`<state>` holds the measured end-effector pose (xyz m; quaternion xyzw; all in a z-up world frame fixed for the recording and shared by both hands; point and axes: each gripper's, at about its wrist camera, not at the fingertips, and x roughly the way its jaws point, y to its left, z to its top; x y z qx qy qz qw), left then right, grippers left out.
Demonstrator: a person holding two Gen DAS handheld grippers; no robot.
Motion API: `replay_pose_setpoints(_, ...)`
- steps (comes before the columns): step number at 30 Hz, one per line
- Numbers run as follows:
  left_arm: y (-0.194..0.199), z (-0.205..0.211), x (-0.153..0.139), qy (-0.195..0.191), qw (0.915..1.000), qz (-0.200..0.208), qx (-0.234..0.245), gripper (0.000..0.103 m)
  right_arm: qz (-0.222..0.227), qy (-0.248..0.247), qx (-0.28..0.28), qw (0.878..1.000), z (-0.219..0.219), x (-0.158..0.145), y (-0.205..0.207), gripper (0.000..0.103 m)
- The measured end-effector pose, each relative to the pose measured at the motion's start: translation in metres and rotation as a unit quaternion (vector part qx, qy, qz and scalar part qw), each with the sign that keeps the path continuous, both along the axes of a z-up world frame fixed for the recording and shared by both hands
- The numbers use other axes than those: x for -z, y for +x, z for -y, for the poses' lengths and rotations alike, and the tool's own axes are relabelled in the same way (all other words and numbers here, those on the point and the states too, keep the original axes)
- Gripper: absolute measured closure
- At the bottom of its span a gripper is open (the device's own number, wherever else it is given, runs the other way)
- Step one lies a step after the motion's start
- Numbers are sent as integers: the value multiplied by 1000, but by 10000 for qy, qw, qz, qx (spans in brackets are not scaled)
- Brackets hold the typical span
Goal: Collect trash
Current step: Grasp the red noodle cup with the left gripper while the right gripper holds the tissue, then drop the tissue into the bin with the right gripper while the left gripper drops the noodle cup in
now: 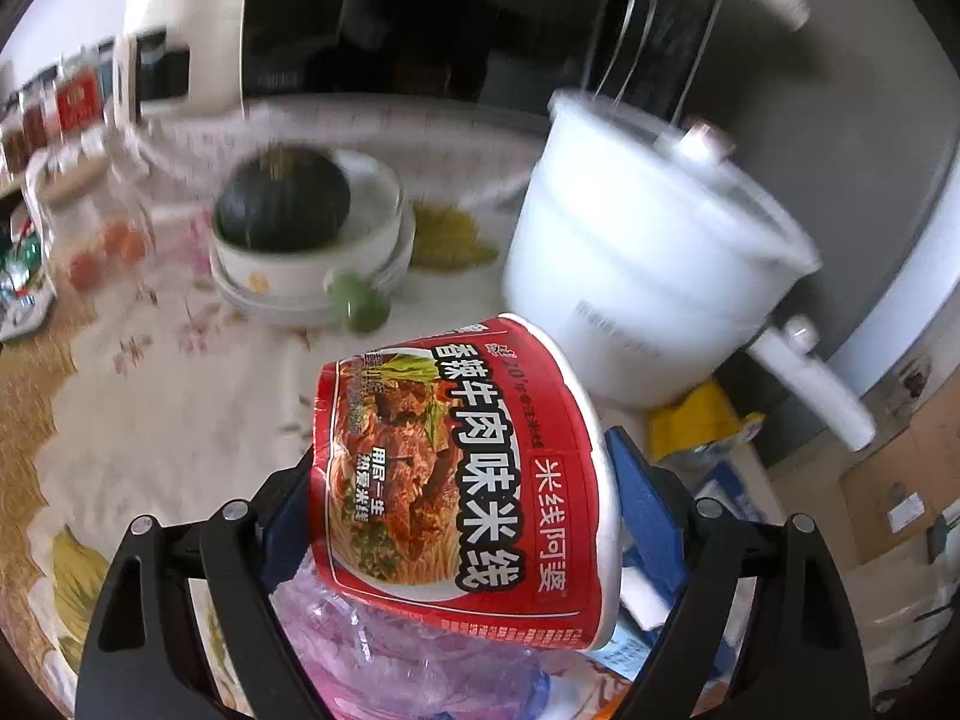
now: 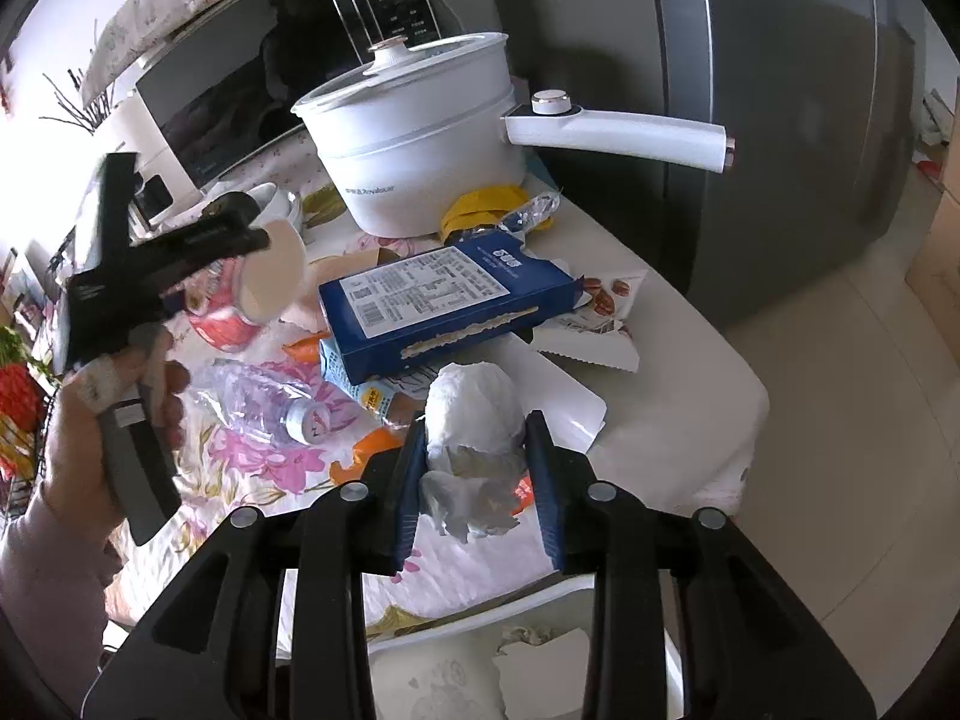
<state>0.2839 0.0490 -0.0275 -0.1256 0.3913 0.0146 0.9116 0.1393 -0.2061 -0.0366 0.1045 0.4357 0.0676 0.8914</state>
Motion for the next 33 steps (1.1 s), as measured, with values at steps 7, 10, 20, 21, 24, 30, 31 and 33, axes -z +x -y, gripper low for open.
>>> replay_pose_setpoints(7, -54, 1, -48, -367, 9956, 834, 239, 19, 136, 8, 25, 9999, 7, -8, -9, 72)
replay_pose_setpoints(10, -89, 4, -59, -653, 9917, 1012, 442, 19, 165, -25, 47, 9998, 11, -9, -15, 72)
replay_pose_setpoints(20, -183, 19, -46, -1237, 9818, 944, 1091, 19, -85, -252, -137, 9996, 21, 1, -55, 69)
replay_pose_setpoints(21, -188, 20, -44, -1288, 9810, 907, 1131, 19, -124, -331, -189, 9992, 19, 4, -64, 65)
replay_pose_setpoints(24, -197, 26, -36, -1346, 9797, 779, 1266, 19, -97, -393, -313, 9987, 16, 8, -84, 44)
replay_pose_setpoints(30, -217, 36, -26, -1413, 9763, 693, 1486, 19, -121, -686, -43, 9976, 25, 17, -104, 7)
replay_pose_setpoints(31, -218, 38, -25, -1451, 9752, 663, 1536, 19, -126, -762, 126, 9969, 32, 18, -104, 7)
replay_pose_setpoints(33, -222, 43, -22, -1510, 9725, 584, 1672, 19, -124, -870, 464, 9950, 44, 19, -103, 7)
